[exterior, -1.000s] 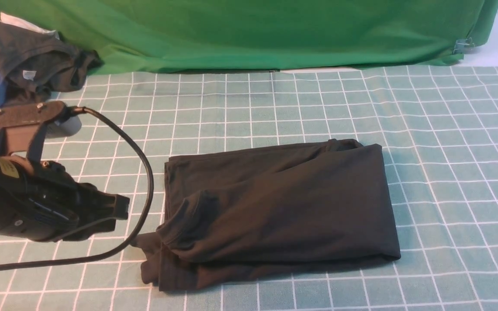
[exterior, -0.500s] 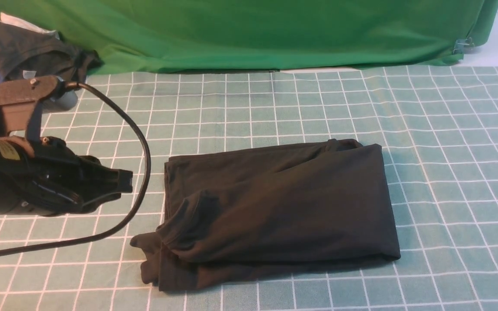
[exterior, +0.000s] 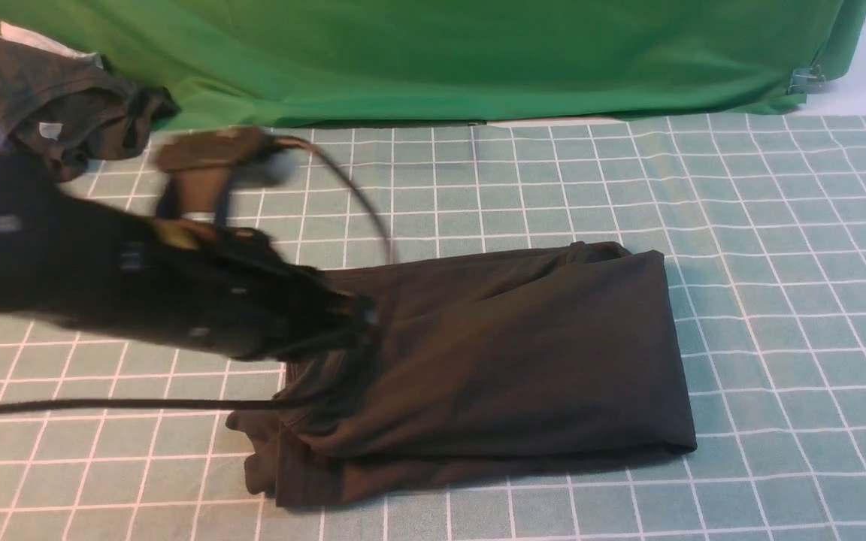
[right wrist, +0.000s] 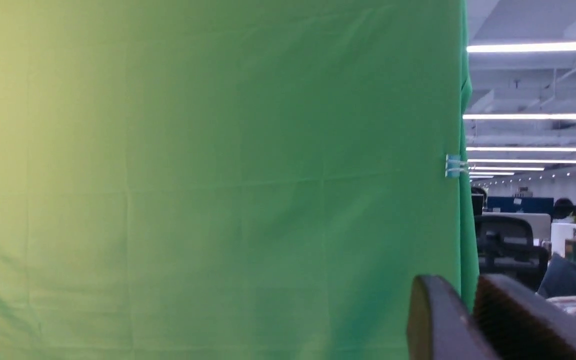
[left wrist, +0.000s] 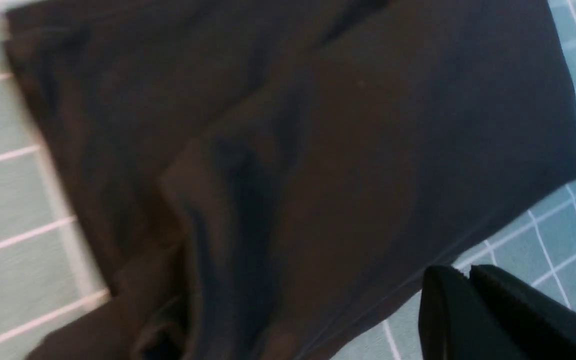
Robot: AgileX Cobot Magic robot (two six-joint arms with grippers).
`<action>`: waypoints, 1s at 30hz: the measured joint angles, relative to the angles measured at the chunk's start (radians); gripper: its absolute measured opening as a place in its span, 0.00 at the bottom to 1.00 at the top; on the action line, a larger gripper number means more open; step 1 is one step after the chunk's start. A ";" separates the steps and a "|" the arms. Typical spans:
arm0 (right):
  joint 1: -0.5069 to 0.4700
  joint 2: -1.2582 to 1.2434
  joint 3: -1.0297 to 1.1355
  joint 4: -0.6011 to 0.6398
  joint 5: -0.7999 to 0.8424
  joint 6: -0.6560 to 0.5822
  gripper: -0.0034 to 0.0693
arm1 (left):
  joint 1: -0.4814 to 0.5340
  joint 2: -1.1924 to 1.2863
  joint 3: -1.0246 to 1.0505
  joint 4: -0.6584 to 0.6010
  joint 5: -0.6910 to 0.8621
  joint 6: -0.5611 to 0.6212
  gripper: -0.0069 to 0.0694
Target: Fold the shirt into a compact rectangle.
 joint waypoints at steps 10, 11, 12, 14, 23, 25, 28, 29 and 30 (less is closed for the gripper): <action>0.000 0.000 0.000 0.000 0.003 0.002 0.23 | -0.024 0.320 -0.180 -0.072 -0.012 0.022 0.11; 0.000 0.000 0.000 0.000 0.003 0.002 0.23 | -0.027 0.343 -0.182 -0.117 -0.008 0.064 0.11; 0.000 0.000 0.000 0.000 0.003 0.002 0.23 | -0.030 0.370 -0.182 -0.164 -0.002 0.115 0.11; 0.000 0.000 0.000 0.000 0.004 0.003 0.23 | -0.037 0.388 -0.182 -0.199 -0.001 0.153 0.11; 0.000 -0.001 0.000 0.000 0.004 0.003 0.24 | -0.033 0.493 -0.189 -0.034 -0.079 0.036 0.11; 0.000 -0.001 0.000 0.000 0.001 0.003 0.25 | -0.019 0.503 -0.189 0.008 -0.082 -0.009 0.11; 0.000 -0.001 0.000 0.000 0.001 0.003 0.25 | 0.033 0.502 -0.189 0.036 -0.102 -0.074 0.11; 0.000 -0.001 0.000 0.000 0.001 0.003 0.25 | 0.037 0.502 -0.189 0.036 -0.102 -0.077 0.11; 0.000 -0.001 0.000 0.000 0.000 0.003 0.25 | 0.071 0.500 -0.189 0.043 -0.103 -0.087 0.11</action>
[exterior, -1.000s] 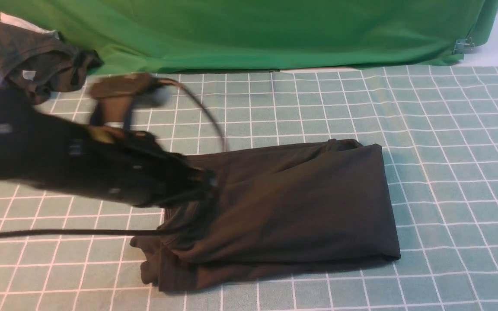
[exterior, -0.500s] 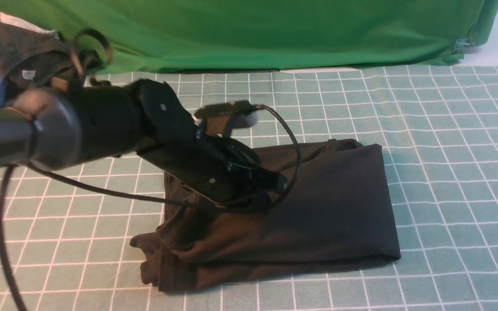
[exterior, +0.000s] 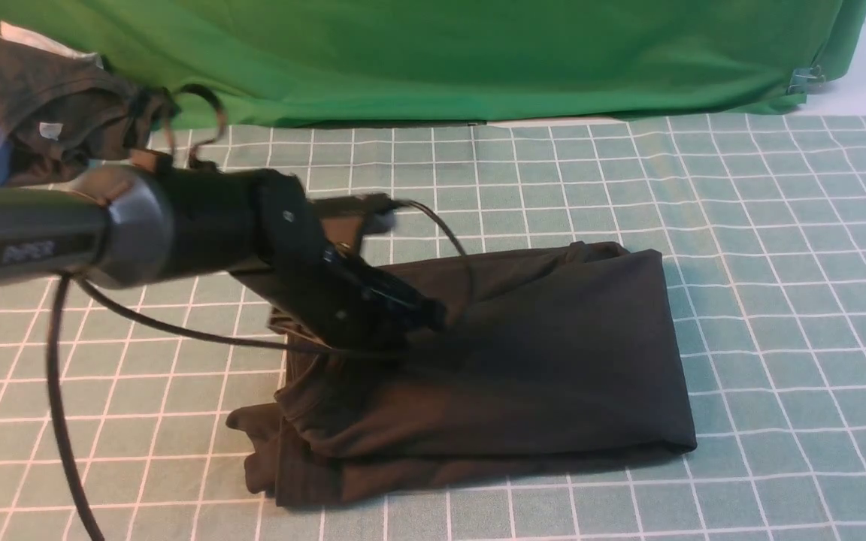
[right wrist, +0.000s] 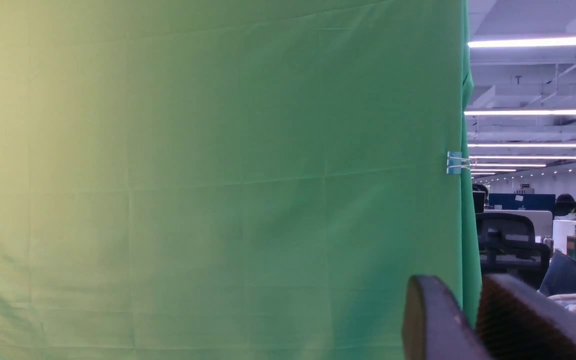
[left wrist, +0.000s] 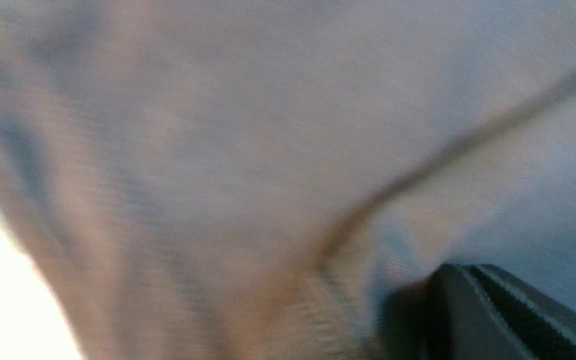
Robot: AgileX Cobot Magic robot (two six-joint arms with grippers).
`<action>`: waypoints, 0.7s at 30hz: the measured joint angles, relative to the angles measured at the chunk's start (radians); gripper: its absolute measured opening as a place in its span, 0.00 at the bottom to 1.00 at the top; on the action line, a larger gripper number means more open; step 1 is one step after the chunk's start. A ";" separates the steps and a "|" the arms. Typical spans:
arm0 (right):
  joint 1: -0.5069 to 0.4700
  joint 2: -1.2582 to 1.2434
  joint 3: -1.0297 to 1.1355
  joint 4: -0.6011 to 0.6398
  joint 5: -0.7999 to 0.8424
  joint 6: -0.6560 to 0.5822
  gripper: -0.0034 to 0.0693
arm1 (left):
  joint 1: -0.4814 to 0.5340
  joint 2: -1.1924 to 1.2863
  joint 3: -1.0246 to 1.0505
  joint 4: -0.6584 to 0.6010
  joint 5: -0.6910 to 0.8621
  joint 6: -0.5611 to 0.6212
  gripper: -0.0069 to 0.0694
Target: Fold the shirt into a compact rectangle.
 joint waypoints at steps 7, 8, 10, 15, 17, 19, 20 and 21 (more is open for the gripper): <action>0.000 0.000 0.000 0.000 0.000 0.000 0.26 | 0.079 -0.001 0.015 0.016 0.052 -0.004 0.11; 0.000 0.000 0.000 0.000 0.000 0.000 0.26 | 0.082 -0.001 0.023 0.016 0.051 -0.001 0.11; 0.000 0.000 0.000 0.000 0.000 0.000 0.26 | 0.083 -0.002 0.040 0.015 0.042 0.004 0.11; 0.000 0.000 0.000 0.000 0.000 0.000 0.27 | 0.082 -0.023 0.082 0.008 -0.011 0.007 0.11; 0.000 0.000 0.000 0.000 0.000 0.000 0.27 | 0.082 -0.034 0.089 0.012 -0.013 0.007 0.11; 0.000 0.000 0.000 0.000 0.000 0.000 0.27 | 0.082 -0.077 0.100 0.020 -0.006 0.008 0.11; 0.000 0.000 0.000 0.000 0.000 0.000 0.27 | 0.082 -0.093 0.101 0.020 -0.002 0.009 0.11; 0.000 0.000 0.000 0.000 0.000 0.000 0.28 | 0.082 -0.138 0.101 0.020 0.007 0.010 0.11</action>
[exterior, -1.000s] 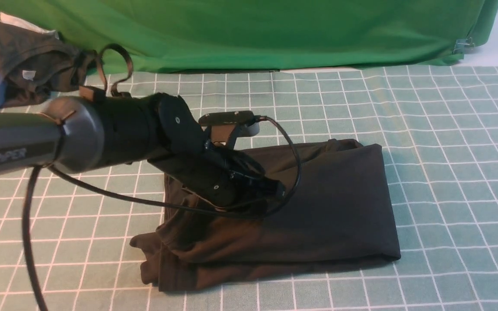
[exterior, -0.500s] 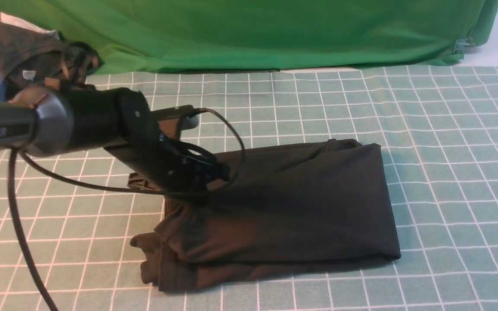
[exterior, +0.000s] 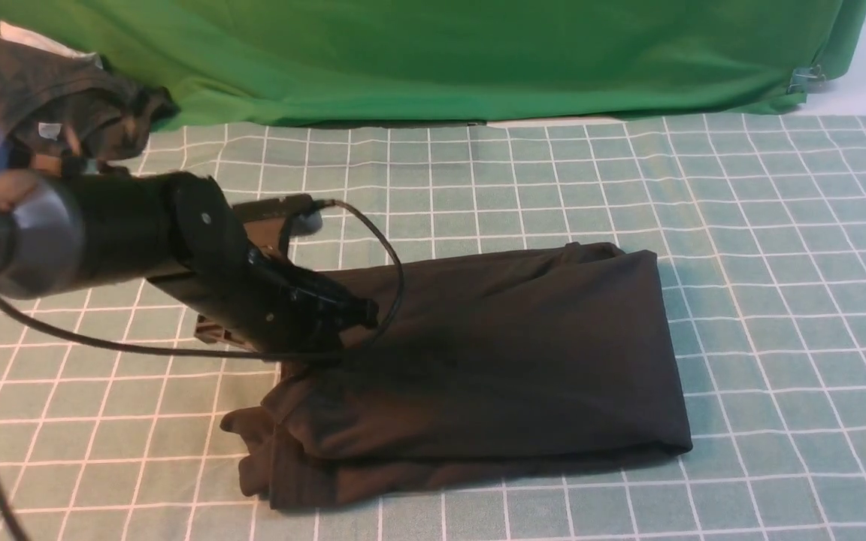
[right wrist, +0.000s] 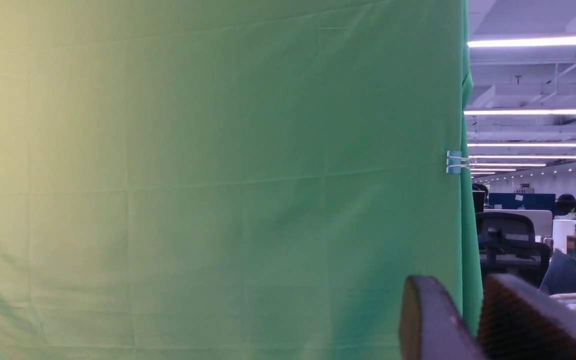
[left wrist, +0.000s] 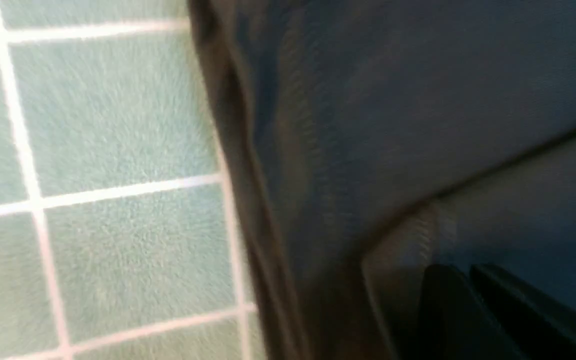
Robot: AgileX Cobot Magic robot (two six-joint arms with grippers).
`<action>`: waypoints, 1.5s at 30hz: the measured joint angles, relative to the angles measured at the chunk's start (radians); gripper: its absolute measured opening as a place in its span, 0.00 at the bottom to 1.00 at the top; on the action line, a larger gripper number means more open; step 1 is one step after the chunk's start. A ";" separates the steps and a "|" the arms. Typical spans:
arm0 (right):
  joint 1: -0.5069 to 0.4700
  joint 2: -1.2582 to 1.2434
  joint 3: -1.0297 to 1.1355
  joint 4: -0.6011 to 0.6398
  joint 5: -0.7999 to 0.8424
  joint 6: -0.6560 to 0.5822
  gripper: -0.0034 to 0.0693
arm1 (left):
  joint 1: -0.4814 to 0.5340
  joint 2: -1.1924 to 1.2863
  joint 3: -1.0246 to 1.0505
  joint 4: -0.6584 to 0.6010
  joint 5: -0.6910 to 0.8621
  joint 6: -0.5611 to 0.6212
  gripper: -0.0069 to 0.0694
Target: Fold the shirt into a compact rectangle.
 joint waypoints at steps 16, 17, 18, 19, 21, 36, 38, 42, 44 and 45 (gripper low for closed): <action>0.000 0.000 0.000 0.001 -0.003 0.000 0.30 | -0.078 -0.184 0.270 0.001 -0.005 -0.055 0.11; 0.000 0.000 0.000 0.001 -0.003 0.000 0.30 | -0.078 -0.184 0.304 -0.007 -0.032 -0.055 0.11; 0.000 0.000 0.000 0.001 -0.003 0.000 0.30 | -0.079 -0.185 0.326 -0.015 -0.055 -0.055 0.11; 0.000 0.000 0.000 0.000 -0.003 0.000 0.30 | -0.079 -0.187 0.341 -0.023 -0.073 -0.055 0.11; 0.000 0.000 0.000 0.000 -0.003 0.000 0.30 | -0.079 -0.197 0.354 -0.030 -0.092 -0.055 0.11; 0.000 0.000 0.000 0.000 -0.002 -0.005 0.25 | -0.079 -0.607 0.376 -0.011 -0.076 -0.055 0.11; 0.000 0.000 0.000 0.000 0.024 -0.020 0.13 | -0.079 -0.745 0.377 -0.009 -0.055 -0.055 0.11; 0.000 0.000 0.000 0.000 0.145 -0.026 0.09 | -0.079 -0.954 0.377 0.004 0.001 -0.055 0.11; 0.000 0.000 0.001 0.000 0.164 -0.025 0.08 | -0.079 -1.016 0.377 0.010 0.013 -0.055 0.11; 0.000 0.000 0.001 0.000 0.169 -0.019 0.08 | -0.079 -1.083 0.378 0.018 0.025 -0.055 0.11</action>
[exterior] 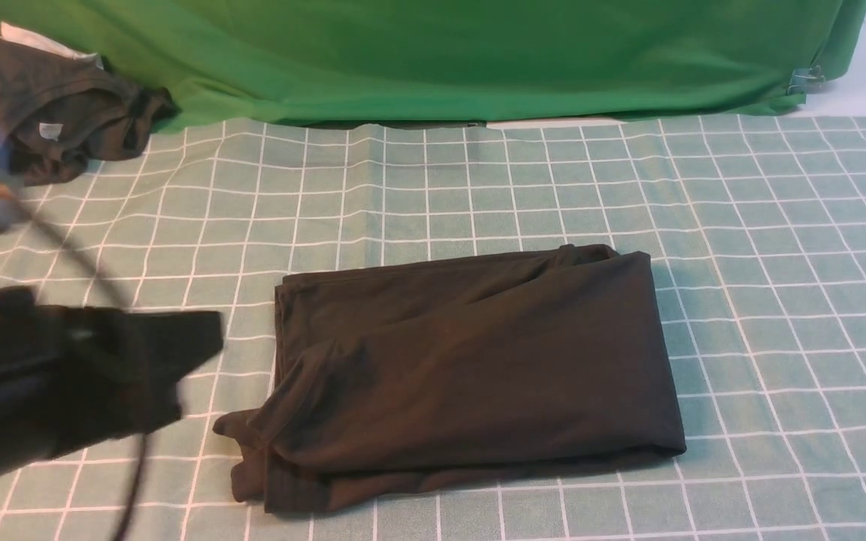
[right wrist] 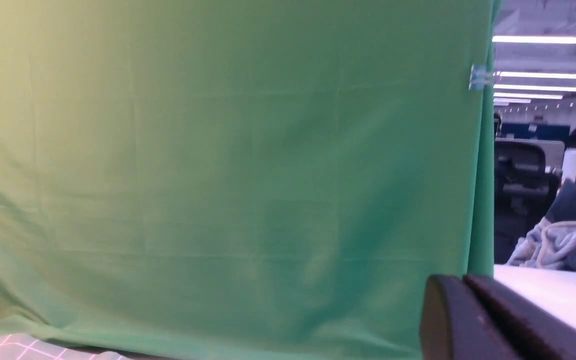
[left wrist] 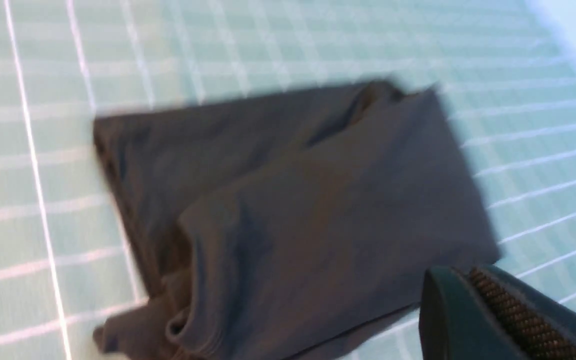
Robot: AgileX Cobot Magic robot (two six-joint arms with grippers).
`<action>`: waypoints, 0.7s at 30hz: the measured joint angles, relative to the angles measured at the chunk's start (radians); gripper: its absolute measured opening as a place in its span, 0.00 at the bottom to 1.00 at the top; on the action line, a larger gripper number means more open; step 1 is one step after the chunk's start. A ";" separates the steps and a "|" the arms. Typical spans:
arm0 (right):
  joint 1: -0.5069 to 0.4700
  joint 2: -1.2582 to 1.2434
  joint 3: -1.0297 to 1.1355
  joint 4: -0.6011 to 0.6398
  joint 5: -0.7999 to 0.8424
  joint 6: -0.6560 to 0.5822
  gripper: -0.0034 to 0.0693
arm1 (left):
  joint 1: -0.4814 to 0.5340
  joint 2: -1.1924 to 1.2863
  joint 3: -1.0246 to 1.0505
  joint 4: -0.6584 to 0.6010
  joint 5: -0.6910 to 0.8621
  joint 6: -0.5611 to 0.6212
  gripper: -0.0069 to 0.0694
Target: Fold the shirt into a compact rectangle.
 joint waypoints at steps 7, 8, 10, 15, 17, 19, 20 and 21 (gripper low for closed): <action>0.000 0.000 0.000 0.000 -0.004 0.002 0.08 | 0.000 -0.207 0.002 0.051 0.010 0.000 0.11; 0.000 0.000 0.000 0.000 -0.004 0.002 0.08 | 0.000 -0.215 0.002 0.054 0.010 0.000 0.11; 0.000 0.000 0.000 0.000 -0.004 0.003 0.09 | 0.000 -0.230 0.003 0.057 0.013 0.000 0.11; 0.000 0.000 0.000 0.000 -0.005 0.003 0.10 | 0.000 -0.235 0.004 0.058 0.014 0.000 0.11; 0.000 0.000 0.000 0.000 -0.005 0.004 0.11 | 0.000 -0.235 0.004 0.060 0.015 0.000 0.11; 0.000 0.000 0.000 0.000 -0.005 0.005 0.12 | 0.000 -0.235 0.004 0.060 0.015 0.000 0.11; 0.000 0.000 0.000 0.000 -0.005 0.005 0.12 | 0.000 -0.235 0.004 0.060 0.015 0.000 0.11; 0.000 0.000 0.000 0.000 -0.005 0.005 0.13 | 0.000 -0.235 0.004 0.060 0.016 0.000 0.11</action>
